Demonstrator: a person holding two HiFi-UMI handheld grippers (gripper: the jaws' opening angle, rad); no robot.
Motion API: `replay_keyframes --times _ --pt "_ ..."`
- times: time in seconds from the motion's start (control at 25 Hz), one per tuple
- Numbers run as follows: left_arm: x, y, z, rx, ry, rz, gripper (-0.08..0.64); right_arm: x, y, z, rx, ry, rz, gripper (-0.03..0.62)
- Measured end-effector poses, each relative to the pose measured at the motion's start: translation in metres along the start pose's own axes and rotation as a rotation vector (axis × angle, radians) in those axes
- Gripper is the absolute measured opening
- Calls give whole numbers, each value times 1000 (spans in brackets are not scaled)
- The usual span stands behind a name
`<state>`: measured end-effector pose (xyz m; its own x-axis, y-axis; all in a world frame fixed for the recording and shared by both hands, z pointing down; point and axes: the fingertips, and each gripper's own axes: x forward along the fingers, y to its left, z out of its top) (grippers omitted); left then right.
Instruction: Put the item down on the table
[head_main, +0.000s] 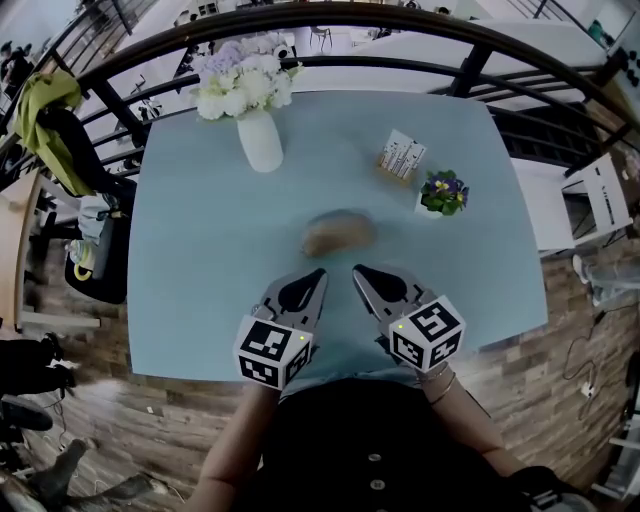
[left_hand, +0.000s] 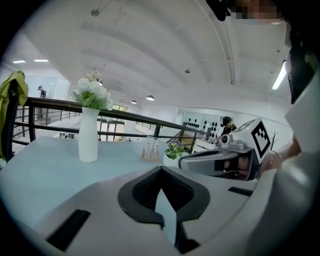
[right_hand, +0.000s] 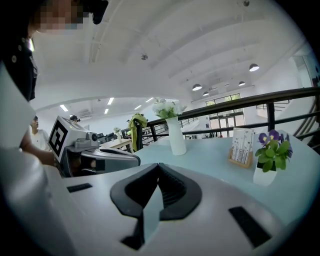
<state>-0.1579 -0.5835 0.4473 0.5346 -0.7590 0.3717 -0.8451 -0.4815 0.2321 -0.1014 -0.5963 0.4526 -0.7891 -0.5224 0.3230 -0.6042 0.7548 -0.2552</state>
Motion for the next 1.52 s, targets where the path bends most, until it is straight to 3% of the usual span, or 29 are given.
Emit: replay_keyframes --times 0.52,1.12,1.52 --pt "5 0 -9 -42 10 -18 17 1 -3 -8 -12 29 -25 8" --pt "8 -3 -17 -21 50 -42 17 3 -1 -13 5 48 2 8" --pt "8 -2 -18 -63 52 -41 17 3 -2 -18 -11 66 -2 8"
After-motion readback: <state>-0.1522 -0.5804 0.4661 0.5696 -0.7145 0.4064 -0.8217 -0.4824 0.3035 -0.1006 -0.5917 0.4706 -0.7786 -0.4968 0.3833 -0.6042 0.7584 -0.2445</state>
